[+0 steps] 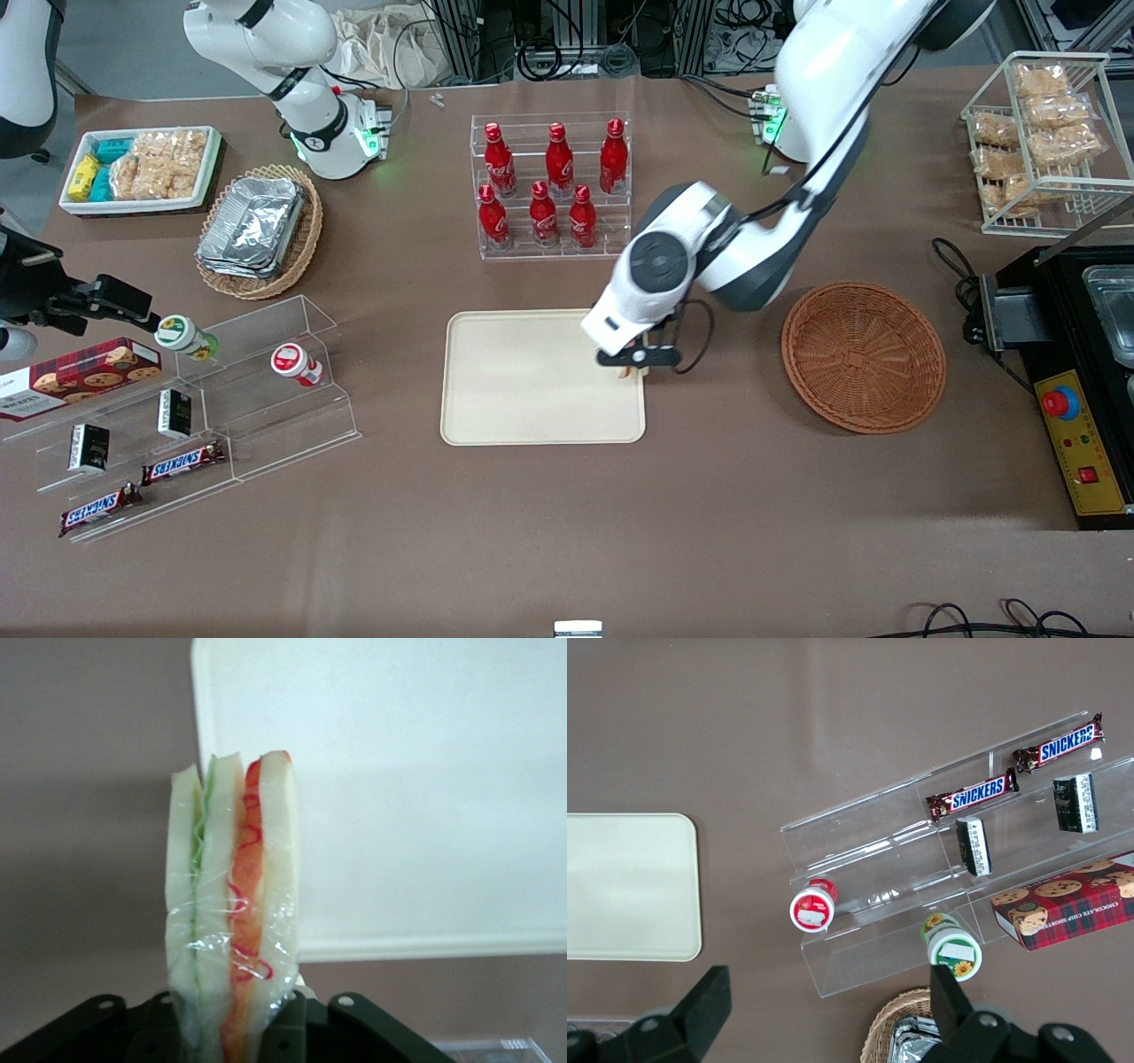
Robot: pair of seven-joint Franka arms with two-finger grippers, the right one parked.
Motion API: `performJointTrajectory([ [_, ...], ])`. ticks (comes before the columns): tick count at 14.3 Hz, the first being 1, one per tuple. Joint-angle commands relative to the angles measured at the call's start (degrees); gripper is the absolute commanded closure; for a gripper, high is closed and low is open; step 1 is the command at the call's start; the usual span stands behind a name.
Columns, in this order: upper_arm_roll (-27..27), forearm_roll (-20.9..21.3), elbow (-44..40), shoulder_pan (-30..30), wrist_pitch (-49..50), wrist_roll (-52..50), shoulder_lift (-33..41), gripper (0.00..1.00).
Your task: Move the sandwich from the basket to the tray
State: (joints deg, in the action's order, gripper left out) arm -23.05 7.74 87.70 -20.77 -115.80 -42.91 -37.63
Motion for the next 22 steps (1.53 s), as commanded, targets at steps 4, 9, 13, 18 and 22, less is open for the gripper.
performJointTrajectory([
  [4, 0.29, 5.01, -6.31, -0.41, -5.22, -0.07, -10.62, 0.23],
  [9, 0.29, 5.27, -6.32, -0.15, -7.17, -1.04, -8.01, 0.00],
  [13, 0.29, 4.30, -6.14, 1.52, 7.20, -0.60, 3.75, 0.00],
  [18, 0.20, -4.56, -5.79, 11.35, 21.55, 4.73, 18.27, 0.00],
  [22, 0.20, -6.59, -5.79, 19.61, 29.29, 13.36, 25.48, 0.00],
])
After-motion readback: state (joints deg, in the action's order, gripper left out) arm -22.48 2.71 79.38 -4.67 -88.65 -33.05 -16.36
